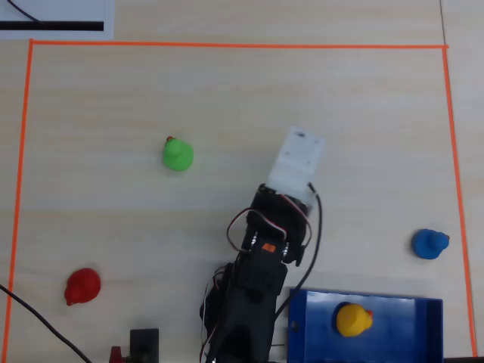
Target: Grasp yellow duck and put it into box.
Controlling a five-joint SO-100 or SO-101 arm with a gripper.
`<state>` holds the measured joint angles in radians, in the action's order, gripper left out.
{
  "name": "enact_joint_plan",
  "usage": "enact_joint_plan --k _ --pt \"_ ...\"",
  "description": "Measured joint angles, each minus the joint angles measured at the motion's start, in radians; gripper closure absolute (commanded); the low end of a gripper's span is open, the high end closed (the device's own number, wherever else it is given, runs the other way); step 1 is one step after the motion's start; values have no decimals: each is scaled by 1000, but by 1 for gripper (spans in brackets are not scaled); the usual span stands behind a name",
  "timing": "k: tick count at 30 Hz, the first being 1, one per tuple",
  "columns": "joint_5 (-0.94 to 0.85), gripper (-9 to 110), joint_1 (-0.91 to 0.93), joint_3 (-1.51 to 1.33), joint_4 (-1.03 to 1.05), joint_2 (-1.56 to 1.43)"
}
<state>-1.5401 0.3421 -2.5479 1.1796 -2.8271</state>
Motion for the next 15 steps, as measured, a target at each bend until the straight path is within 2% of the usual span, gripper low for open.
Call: enact_joint_plan --k 8,15 --pt "-49 101 -357 -479 14 -359" --pt "-21 101 -400 -568 121 -462"
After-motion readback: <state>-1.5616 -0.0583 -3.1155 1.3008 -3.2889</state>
